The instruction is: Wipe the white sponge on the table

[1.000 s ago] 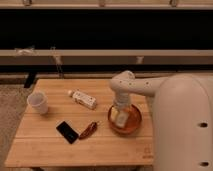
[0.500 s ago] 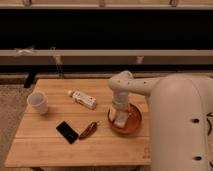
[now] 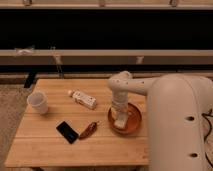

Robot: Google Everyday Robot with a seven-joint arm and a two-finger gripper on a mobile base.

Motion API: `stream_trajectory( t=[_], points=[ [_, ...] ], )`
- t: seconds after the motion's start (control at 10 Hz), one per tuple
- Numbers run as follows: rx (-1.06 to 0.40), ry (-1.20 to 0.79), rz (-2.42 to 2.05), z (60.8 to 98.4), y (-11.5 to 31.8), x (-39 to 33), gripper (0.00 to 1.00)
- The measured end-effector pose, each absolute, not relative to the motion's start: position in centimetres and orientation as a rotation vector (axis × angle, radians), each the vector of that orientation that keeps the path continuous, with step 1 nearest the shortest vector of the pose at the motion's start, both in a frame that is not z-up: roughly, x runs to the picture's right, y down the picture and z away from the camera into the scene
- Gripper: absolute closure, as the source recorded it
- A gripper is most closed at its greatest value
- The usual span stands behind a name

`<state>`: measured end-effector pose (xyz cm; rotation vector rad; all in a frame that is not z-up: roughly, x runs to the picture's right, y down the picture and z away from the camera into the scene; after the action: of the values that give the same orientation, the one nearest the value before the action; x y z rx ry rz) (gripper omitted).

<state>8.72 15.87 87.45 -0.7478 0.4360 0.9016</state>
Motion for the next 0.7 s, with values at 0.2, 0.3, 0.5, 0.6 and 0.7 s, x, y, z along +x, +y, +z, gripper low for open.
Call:
stream_trajectory(
  t=[0.2,0.3,0.5,0.6,0.7],
  points=[
    [-0.747,0.439,0.901,86.9,15.5,8.8,0.95],
    [-0.74,0.434,0.902,86.4,14.9,8.8,0.99],
    [-0.718,0.413,0.896,85.3,13.9,8.6,1.0],
    [-0.706,0.405,0.893,85.0,13.5,8.6,1.0],
    [-0.693,0.397,0.89,84.7,13.2,8.5,1.0]
  ],
)
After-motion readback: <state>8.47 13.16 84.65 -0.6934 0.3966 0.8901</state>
